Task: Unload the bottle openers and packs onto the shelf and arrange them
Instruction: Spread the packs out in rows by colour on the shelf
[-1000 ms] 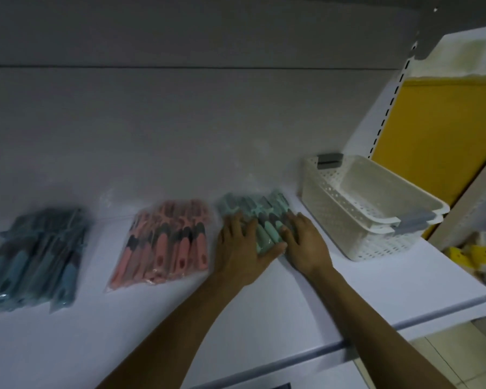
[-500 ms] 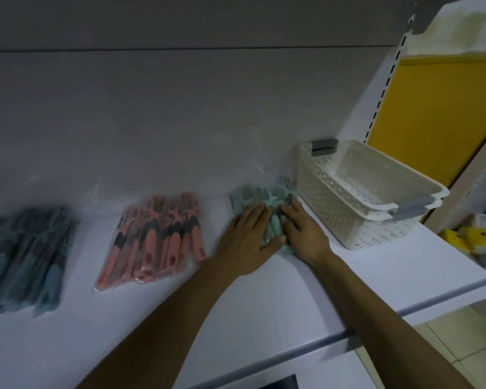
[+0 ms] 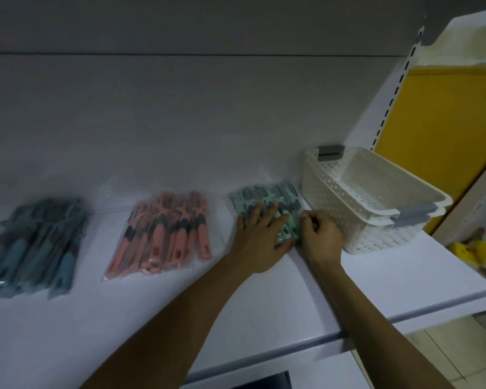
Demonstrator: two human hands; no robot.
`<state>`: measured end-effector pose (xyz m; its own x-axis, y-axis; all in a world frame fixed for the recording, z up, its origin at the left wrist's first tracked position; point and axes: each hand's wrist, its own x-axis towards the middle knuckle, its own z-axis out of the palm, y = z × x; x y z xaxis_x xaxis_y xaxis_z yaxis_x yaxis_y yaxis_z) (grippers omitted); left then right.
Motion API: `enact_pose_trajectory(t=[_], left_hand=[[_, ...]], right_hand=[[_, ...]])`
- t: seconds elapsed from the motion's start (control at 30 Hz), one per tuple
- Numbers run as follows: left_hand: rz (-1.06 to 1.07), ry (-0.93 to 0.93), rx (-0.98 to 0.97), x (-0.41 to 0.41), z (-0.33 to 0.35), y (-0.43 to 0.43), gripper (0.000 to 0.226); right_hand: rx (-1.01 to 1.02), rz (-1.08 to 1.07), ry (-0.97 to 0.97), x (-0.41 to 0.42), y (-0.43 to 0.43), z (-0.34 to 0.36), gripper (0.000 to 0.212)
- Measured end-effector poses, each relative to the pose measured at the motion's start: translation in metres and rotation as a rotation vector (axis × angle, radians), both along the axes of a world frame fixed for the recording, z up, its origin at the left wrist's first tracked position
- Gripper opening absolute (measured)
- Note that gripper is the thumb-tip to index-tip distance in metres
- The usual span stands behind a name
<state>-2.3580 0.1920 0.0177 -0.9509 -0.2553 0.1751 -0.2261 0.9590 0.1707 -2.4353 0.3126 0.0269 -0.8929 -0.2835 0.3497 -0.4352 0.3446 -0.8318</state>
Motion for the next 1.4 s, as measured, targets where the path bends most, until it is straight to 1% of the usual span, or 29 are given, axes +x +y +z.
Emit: enact_pose_trajectory(t=[0.1,0.17,0.23,0.27,0.37,0.43,0.5,0.53,0.57,0.63,0.67,0.7,0.73,0.87,0.97,1.0,1.07,1.13,1.2,1.23,1.3,1.33,1.4], left_hand=[[-0.007,-0.019,0.008,0.001,0.000,-0.001,0.070],[-0.046,-0.110,0.025,0.002,0.007,-0.004,0.079],[-0.101,-0.187,-0.007,0.009,0.018,-0.011,0.085],[-0.119,-0.170,-0.055,0.015,0.024,-0.015,0.085],[-0.153,0.003,-0.127,0.048,0.041,-0.030,0.081],[-0.165,0.120,-0.124,0.081,0.048,-0.041,0.076],[-0.119,0.208,-0.159,0.116,0.051,-0.054,0.075],[-0.066,0.209,-0.197,0.134,0.051,-0.063,0.078],[0.011,0.156,-0.241,0.151,0.050,-0.071,0.083],[0.187,-0.047,-0.307,0.181,0.044,-0.085,0.101],[0.248,-0.132,-0.311,0.190,0.039,-0.090,0.109],[0.277,-0.181,-0.293,0.195,0.034,-0.094,0.110],[0.279,-0.200,-0.266,0.197,0.031,-0.094,0.106],[0.226,-0.180,-0.245,0.189,0.020,-0.094,0.086],[0.229,-0.187,-0.243,0.185,0.018,-0.094,0.065],[0.230,-0.181,-0.246,0.185,0.018,-0.094,0.064],[0.246,-0.166,-0.253,0.186,0.016,-0.093,0.066],[0.277,-0.172,-0.197,0.188,0.017,-0.090,0.078],[0.297,-0.148,-0.159,0.191,0.018,-0.088,0.094],[0.307,-0.117,-0.140,0.193,0.018,-0.089,0.094],[0.290,-0.073,-0.114,0.197,0.018,-0.092,0.081],[0.265,-0.075,-0.110,0.198,0.018,-0.094,0.074],[0.229,-0.074,-0.127,0.201,0.019,-0.095,0.067]], right_hand=[[0.033,-0.004,0.058,-0.001,-0.002,-0.002,0.027],[0.092,0.030,0.132,-0.001,-0.003,0.000,0.026],[0.123,0.028,0.261,0.005,-0.003,0.004,0.020],[0.132,0.032,0.354,0.011,-0.002,0.005,0.020],[0.168,0.127,0.618,0.024,0.001,0.013,0.020],[0.226,0.212,0.711,0.035,-0.006,0.021,0.022],[0.269,0.287,0.764,0.056,-0.024,0.031,0.012],[0.320,0.306,0.768,0.071,-0.035,0.035,0.013],[0.419,0.332,0.745,0.087,-0.047,0.036,0.020],[0.650,0.386,0.648,0.118,-0.067,0.030,0.028],[0.706,0.414,0.608,0.130,-0.073,0.026,0.028],[0.706,0.435,0.570,0.139,-0.077,0.022,0.027],[0.682,0.441,0.543,0.146,-0.079,0.018,0.025],[0.593,0.388,0.488,0.151,-0.080,0.006,0.025],[0.541,0.396,0.422,0.143,-0.079,0.002,0.022],[0.524,0.411,0.422,0.142,-0.079,0.001,0.022],[0.497,0.471,0.488,0.142,-0.081,0.003,0.027],[0.511,0.556,0.556,0.143,-0.082,0.004,0.028],[0.512,0.571,0.503,0.143,-0.083,0.008,0.019],[0.504,0.569,0.465,0.142,-0.084,0.010,0.015],[0.499,0.561,0.440,0.141,-0.086,0.013,0.013],[0.495,0.554,0.469,0.142,-0.087,0.014,0.014],[0.475,0.531,0.554,0.147,-0.092,0.014,0.020]])
